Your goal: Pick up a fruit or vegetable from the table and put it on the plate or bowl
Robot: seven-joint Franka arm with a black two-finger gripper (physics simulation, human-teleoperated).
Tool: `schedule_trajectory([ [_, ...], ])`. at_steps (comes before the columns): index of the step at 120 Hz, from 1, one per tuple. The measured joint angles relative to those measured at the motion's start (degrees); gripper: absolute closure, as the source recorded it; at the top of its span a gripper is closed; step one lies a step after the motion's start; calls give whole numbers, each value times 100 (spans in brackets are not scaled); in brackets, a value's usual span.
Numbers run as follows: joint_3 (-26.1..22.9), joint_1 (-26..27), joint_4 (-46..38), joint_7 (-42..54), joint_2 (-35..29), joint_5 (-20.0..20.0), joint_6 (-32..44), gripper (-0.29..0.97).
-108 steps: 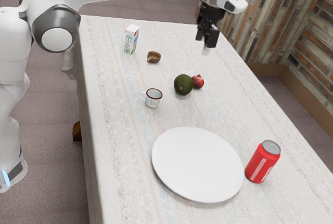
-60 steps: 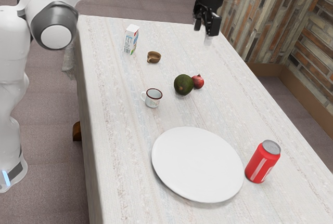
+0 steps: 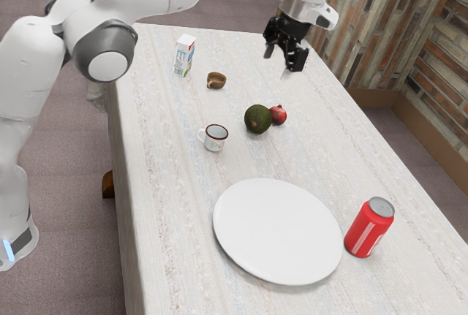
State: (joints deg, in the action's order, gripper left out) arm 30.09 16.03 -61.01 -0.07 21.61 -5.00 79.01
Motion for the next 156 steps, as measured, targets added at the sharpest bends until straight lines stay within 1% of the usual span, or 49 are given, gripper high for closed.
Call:
schedule_trajectory([
  [8, 5, -347, -185, -198, 93, -216, 65, 0],
  [23, 10, -704, -500, -663, 182, -635, 136, 0],
  [33, 16, -762, -535, -971, 167, -799, 152, 0],
  [58, 29, -778, -520, -1768, 103, -1015, 255, 0],
  [82, 63, -768, -448, -2431, 94, -1060, 346, 0],
  [102, 59, -774, -387, -2816, 212, -1058, 434, 0],
  [118, 69, -772, -435, -3093, 244, -1142, 449, 0],
  [132, 216, -776, -657, -3327, 262, -1171, 462, 0],
  [156, 241, -733, -955, -3643, 259, -980, 618, 0],
])
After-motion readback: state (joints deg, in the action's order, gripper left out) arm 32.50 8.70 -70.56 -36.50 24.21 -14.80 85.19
